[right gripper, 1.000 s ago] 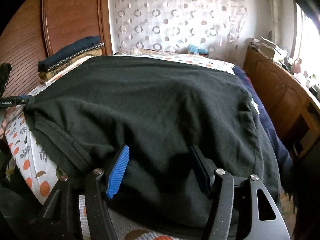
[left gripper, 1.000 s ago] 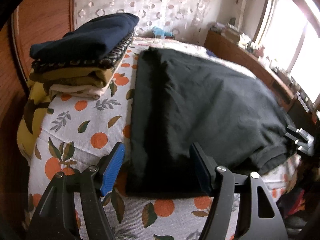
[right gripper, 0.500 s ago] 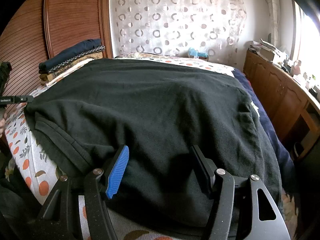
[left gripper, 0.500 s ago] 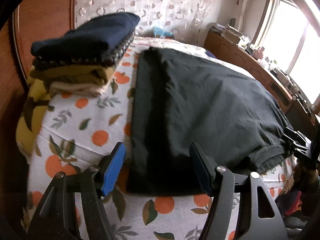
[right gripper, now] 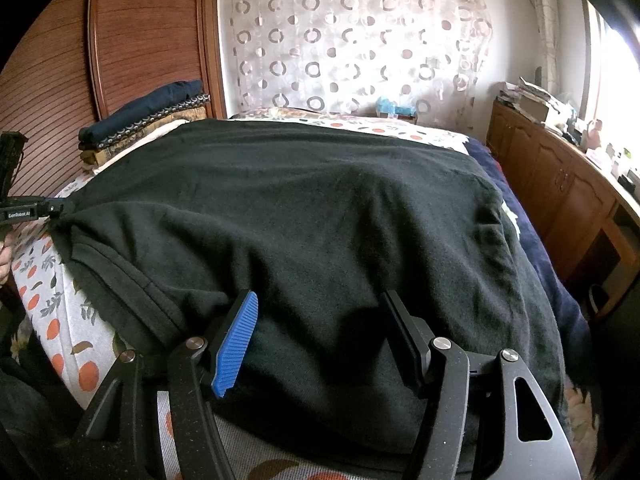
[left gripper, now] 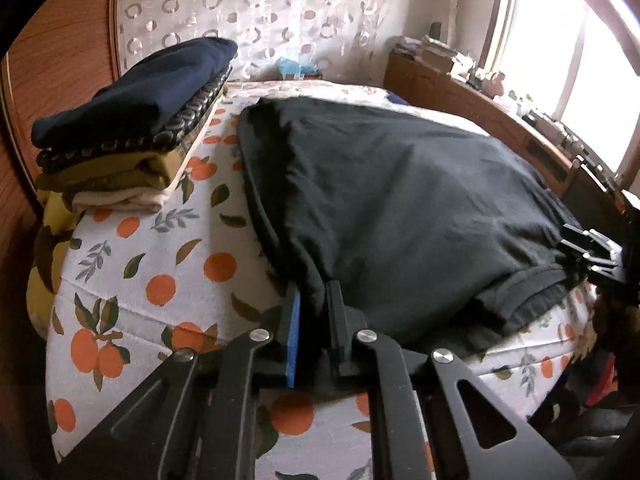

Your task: Fold small clothes

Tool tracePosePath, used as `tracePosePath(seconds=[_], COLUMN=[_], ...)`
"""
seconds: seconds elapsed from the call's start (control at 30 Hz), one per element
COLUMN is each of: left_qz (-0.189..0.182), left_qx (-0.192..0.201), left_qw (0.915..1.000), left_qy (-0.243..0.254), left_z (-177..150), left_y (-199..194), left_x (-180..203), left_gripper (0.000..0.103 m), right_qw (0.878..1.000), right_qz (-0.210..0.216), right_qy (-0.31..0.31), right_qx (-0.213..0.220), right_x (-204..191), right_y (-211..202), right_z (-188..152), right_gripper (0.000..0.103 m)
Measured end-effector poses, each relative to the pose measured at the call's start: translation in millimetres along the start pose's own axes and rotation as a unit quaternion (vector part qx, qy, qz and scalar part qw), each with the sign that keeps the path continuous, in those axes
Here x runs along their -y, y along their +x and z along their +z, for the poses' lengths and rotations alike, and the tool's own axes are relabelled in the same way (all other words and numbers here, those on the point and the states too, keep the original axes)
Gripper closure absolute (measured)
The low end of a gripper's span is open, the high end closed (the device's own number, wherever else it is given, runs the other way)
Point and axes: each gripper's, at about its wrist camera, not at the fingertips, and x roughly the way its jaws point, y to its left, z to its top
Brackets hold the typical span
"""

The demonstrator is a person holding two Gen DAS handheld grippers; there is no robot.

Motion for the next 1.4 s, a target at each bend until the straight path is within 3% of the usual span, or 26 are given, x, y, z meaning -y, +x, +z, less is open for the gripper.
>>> tracePosePath(seconds=[0.13,0.3,0.67,0.87,1.0,1.2,1.4], left_qz=[-0.031,-0.073,-0.124,-0.163,-0.211,-0.227,-0.241], left_qx=[0.033,0.062,0.089,0.109,0.100,0.092,0.105], left_qw=[0.9990,0.9949,0.9847,0.9708,0.9569,0.9432,0.9342], left_qy=[-0.002,0.033,0.083,0.138,0.172,0.225,0.242], left_z=[10.1,26.2,71.9,112.0,128.1,141.7,153.3], left_y=[-16.7,-39.3,-41.9,-48.5,-44.2,-37.8,-50.5], left_x=[9.4,40.8,101.3,158.2,202.6,258.0,291.2], left_gripper=[0.092,0.092,0.093,0.093,0.093,0.093,0.093], right_qw=[1.000,1.000,1.000,0.999,0.999,0.997,0.995], right_qz=[0.002,0.005,0.006,-0.007,-0.024,-0.047,-0.056], right_qy=[0.001,0.003,0.002,0.022,0.031,0.052,0.065], right_qx=[0.000,0.001,-0.010,0.022,0.030,0.035,0.044], right_x=[-0.1,-1.1,0.7,23.3,35.8,49.7,46.4], right_y=[1.0,1.8,-4.0,-39.9,-56.3,-68.4,-77.7], right_z=[1.1,0.8,4.5,10.2,3.0,-8.7,-11.1], right_gripper=[0.038,0.037,0.037,0.037,0.037,0.037,0.037])
